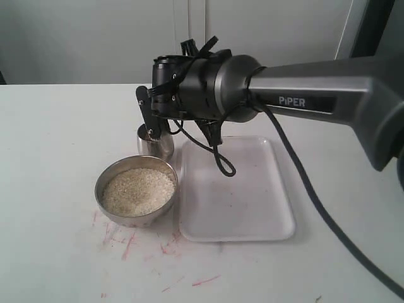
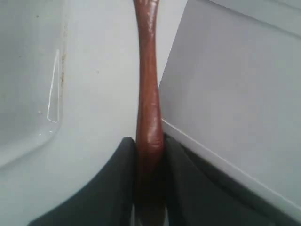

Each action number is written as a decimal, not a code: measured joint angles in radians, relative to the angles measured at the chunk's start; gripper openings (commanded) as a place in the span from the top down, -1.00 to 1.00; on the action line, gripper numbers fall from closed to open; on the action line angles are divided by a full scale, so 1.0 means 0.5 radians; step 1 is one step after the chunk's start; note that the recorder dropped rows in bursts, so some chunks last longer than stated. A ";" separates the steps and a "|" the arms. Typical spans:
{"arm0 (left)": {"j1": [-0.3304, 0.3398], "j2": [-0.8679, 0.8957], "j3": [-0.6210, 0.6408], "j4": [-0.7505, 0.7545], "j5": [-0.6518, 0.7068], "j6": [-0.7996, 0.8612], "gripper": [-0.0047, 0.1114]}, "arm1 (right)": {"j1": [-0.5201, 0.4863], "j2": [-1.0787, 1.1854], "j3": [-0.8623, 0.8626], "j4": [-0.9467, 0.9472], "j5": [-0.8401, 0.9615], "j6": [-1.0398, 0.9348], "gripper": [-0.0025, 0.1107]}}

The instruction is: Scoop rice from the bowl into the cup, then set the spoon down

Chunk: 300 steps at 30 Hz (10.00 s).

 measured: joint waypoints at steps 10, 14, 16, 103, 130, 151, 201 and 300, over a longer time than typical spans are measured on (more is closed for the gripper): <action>0.000 0.000 0.000 0.000 0.000 0.000 0.67 | 0.000 -0.181 0.000 0.567 0.127 0.614 0.96; 0.000 0.000 0.000 0.000 0.000 0.000 0.67 | 0.000 -0.377 0.000 1.009 0.262 0.652 0.96; 0.000 0.000 0.000 0.000 0.000 0.000 0.67 | 0.000 -0.447 0.000 1.119 0.331 0.656 0.96; 0.000 0.000 0.000 0.000 0.000 0.000 0.67 | -0.242 -0.433 0.574 1.984 0.265 1.850 0.96; 0.000 0.000 0.000 0.000 0.000 0.000 0.67 | -0.247 -0.219 0.574 1.995 0.061 1.812 0.96; 0.000 0.000 0.000 0.000 0.000 0.000 0.67 | -0.256 -0.135 0.574 1.992 -0.048 1.797 0.96; 0.000 0.000 0.000 0.000 0.000 0.000 0.67 | -0.256 -0.543 0.574 1.725 -0.116 1.685 0.96; 0.000 0.000 0.000 0.000 0.000 0.000 0.67 | -0.256 -4.135 3.239 2.562 -1.841 0.820 0.96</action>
